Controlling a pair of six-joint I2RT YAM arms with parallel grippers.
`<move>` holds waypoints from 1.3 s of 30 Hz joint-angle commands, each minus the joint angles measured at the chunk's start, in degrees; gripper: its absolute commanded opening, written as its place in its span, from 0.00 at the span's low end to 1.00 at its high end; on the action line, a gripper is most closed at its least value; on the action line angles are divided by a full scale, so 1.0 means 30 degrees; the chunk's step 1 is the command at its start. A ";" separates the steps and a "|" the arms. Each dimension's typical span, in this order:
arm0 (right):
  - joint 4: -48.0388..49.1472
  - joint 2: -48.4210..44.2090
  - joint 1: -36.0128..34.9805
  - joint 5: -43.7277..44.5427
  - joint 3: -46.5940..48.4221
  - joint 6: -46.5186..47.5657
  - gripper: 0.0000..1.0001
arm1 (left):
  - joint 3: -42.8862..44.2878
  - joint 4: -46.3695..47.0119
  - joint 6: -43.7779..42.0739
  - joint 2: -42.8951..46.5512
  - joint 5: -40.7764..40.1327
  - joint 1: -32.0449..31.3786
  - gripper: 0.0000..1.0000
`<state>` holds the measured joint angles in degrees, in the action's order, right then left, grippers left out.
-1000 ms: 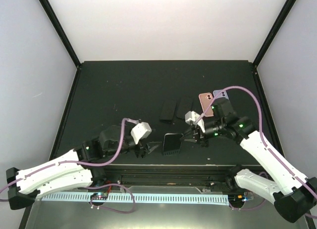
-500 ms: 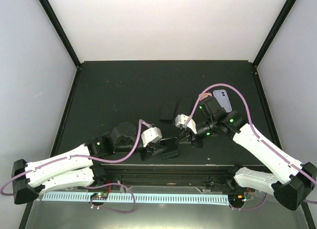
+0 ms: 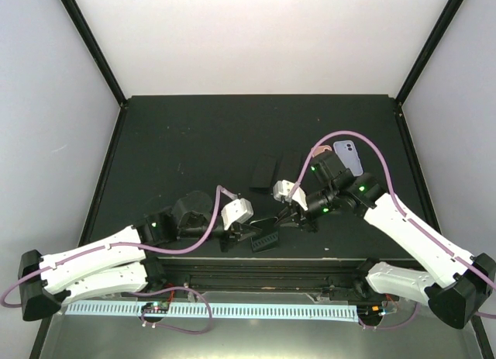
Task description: Take the phone out of the phone case
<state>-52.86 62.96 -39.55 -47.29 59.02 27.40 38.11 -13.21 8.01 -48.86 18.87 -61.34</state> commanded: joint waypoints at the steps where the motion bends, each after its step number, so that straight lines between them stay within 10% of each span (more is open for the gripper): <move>1: 0.0582 -0.0089 -0.0084 -0.0493 0.0989 -0.0325 0.18 | 0.0130 0.1287 0.0283 0.0683 -0.0142 0.0008 0.02; 6: -0.0860 -0.0230 0.0032 0.0158 0.2471 0.0036 0.51 | 0.0024 0.2305 0.1672 0.1983 -0.1092 0.0613 0.01; 17: -0.0122 -0.2398 0.1004 0.0113 0.0852 0.0001 0.57 | -0.1204 0.7983 0.5634 0.4260 0.1805 0.4529 0.02; 26: -0.0599 -0.2777 0.0890 -0.0215 -0.0111 0.2124 0.53 | 0.0628 0.7567 0.4310 0.2456 0.8363 0.5751 0.02; 39: -0.2304 -0.1985 0.0132 -0.0842 0.0307 0.4443 0.23 | 0.2596 0.5641 0.3176 0.1608 1.0648 0.5762 0.02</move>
<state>-57.30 57.04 -38.65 -49.39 58.67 37.23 40.56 2.52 19.31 -43.99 45.12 -44.18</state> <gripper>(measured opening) 0.258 0.114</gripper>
